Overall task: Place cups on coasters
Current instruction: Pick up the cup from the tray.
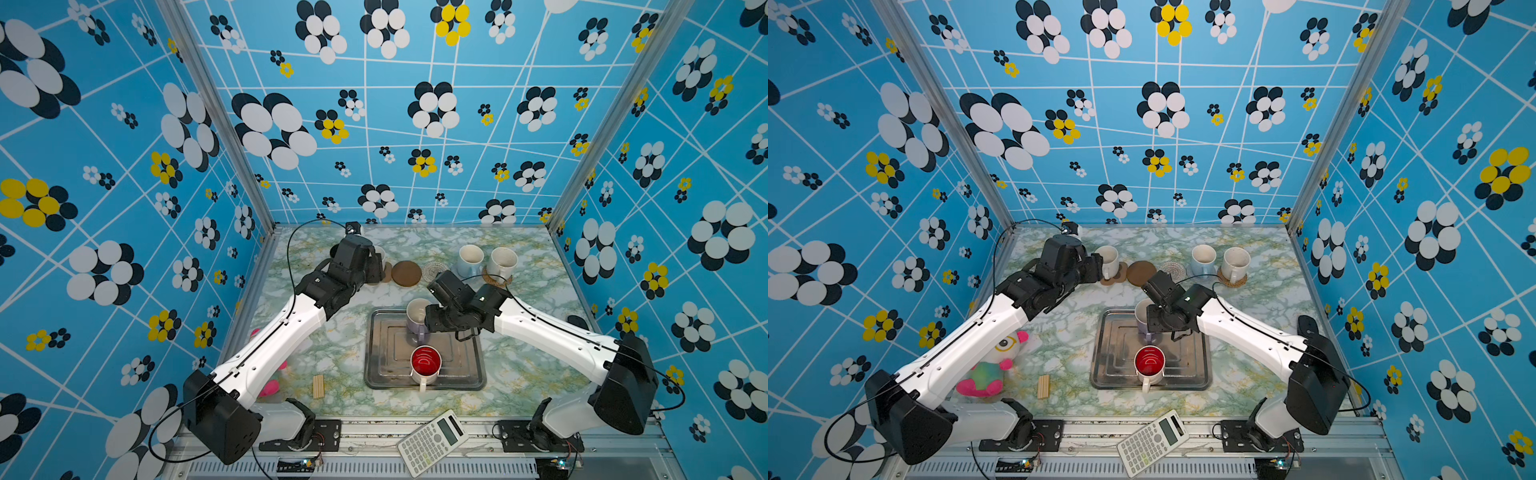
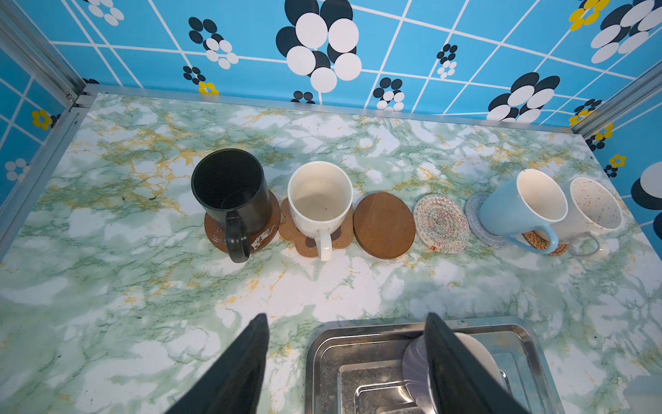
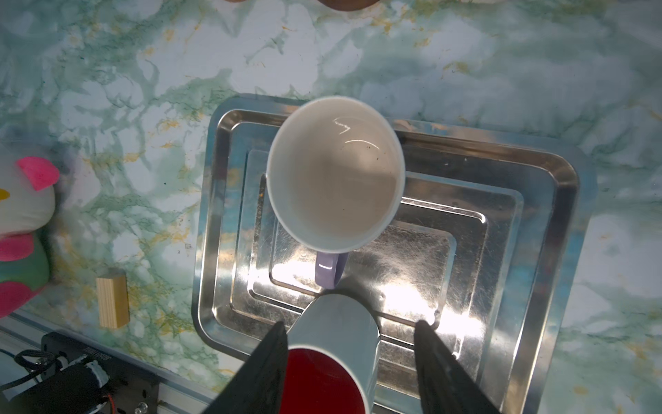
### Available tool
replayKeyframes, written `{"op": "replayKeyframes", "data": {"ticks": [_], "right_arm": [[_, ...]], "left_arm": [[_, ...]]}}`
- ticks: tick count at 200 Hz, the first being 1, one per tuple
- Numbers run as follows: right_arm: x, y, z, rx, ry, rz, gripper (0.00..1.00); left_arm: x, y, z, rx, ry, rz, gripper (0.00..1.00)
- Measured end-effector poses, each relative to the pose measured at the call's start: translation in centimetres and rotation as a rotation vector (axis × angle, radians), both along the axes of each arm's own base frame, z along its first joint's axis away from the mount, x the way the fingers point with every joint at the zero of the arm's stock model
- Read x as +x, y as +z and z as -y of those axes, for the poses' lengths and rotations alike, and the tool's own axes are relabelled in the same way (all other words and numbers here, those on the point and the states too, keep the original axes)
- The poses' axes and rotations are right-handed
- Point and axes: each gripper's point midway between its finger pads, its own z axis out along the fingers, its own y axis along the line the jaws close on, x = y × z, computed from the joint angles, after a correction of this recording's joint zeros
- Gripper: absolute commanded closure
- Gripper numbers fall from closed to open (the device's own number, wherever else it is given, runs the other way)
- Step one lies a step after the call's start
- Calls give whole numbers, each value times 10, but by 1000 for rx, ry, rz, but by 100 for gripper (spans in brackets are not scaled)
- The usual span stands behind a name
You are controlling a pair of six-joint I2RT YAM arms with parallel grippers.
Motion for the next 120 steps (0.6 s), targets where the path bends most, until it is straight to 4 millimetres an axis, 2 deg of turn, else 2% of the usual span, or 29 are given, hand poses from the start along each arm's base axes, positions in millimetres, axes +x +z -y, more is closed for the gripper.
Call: {"op": "replayKeyframes", "data": {"ticks": [29,64,120], "right_arm": [[-5,-13,-5,-21,4,-30,41],[-11,-18,-11,-24,5,-48,41],[-10,-34,-15,-38,-14,-72,44]], "left_arm": [[1,-4,1,-1,-3,2,29],[2,-6,1,-8,-10,0,29],[2,-7,4,-25,-29,-4,29]]}}
